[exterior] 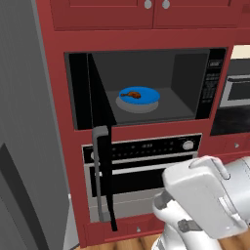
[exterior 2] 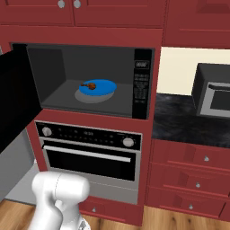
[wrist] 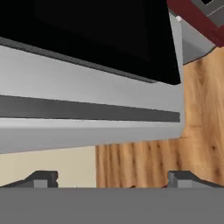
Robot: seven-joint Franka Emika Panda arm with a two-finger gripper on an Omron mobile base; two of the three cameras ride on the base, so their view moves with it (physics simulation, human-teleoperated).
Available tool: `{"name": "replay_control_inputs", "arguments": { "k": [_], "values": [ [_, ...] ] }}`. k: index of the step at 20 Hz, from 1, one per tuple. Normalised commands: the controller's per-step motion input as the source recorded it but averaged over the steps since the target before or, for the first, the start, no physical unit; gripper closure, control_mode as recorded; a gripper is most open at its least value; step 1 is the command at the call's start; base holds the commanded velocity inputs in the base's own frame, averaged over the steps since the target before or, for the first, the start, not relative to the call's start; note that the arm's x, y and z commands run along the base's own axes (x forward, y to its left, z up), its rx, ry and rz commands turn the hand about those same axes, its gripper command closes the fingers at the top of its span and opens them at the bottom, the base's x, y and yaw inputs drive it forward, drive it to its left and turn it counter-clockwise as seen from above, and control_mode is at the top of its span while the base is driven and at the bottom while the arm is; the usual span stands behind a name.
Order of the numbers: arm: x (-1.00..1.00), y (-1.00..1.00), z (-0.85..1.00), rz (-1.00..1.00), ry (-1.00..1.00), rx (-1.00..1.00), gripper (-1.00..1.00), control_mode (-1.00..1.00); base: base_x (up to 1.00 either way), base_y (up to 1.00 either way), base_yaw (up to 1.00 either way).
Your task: Transport the chicken drumstick from the fridge to the microwave and turn on the microwave.
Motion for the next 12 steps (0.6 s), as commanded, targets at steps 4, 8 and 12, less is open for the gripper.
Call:
{"name": "replay_control_inputs", "arguments": {
  "k": [4,8,12],
  "values": [
    [0.02,0.11,-0.40,-0.46,0.00,0.03,-1.00,-1.00,0.00,0.00,0.00],
    [0.05,0.11,-0.37,-0.39,0.00,0.06,-1.00,-1.00,0.00,0.00,0.00],
    [0.10,0.17,-0.30,-0.29,0.00,0.09,-1.00,-1.00,0.00,0.00,0.00]
  ]
}}
